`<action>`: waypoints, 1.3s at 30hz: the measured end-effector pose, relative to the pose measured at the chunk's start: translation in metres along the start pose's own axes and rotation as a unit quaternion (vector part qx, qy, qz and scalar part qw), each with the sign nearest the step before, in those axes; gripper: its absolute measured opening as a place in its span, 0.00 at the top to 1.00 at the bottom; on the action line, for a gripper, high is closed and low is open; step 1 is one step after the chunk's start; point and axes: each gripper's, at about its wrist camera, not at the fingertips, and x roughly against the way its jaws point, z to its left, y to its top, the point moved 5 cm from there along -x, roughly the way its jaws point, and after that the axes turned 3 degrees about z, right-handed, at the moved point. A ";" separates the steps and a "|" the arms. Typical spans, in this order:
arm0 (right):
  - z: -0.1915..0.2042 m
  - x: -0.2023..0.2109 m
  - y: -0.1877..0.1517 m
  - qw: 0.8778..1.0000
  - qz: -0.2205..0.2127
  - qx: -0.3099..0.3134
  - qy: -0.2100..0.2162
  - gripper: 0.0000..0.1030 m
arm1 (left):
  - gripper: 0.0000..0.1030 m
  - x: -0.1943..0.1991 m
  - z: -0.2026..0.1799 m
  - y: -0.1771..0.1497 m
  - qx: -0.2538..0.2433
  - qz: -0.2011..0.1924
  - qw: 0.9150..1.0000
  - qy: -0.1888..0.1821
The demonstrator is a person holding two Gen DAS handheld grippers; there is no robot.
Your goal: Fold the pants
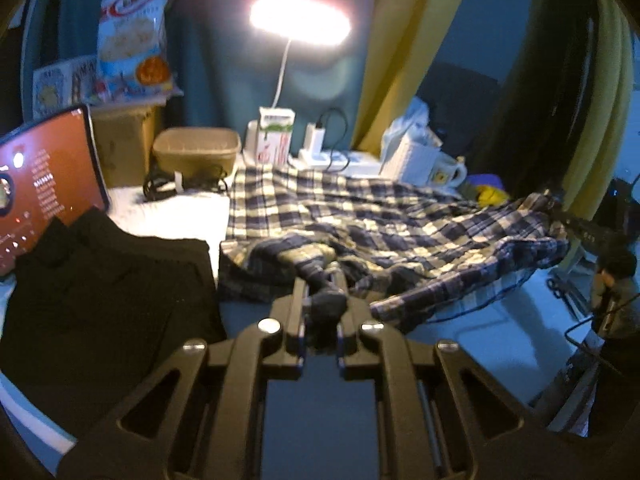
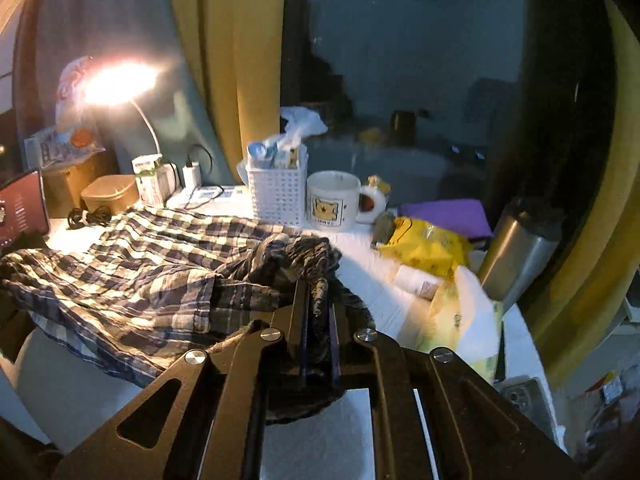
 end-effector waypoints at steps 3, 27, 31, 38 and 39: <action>0.003 0.009 -0.012 1.000 0.005 0.006 -0.001 0.91 | 0.90 0.017 -0.007 -0.010 -0.001 0.000 1.000 -0.007; 0.000 0.002 -0.161 0.990 0.140 -0.032 -0.006 0.85 | 0.81 -0.004 0.015 -0.151 0.051 0.169 0.984 -0.028; -0.006 0.011 -0.150 0.992 0.121 -0.028 -0.016 0.55 | 0.61 0.013 0.035 -0.136 0.053 0.147 0.988 -0.015; -0.010 0.022 -0.130 0.995 0.094 -0.043 -0.003 0.54 | 0.57 0.036 0.067 -0.091 0.082 0.069 0.994 -0.003; -0.010 0.022 -0.126 0.995 0.090 -0.046 0.001 0.54 | 0.56 0.031 0.065 -0.083 0.075 0.064 0.995 -0.006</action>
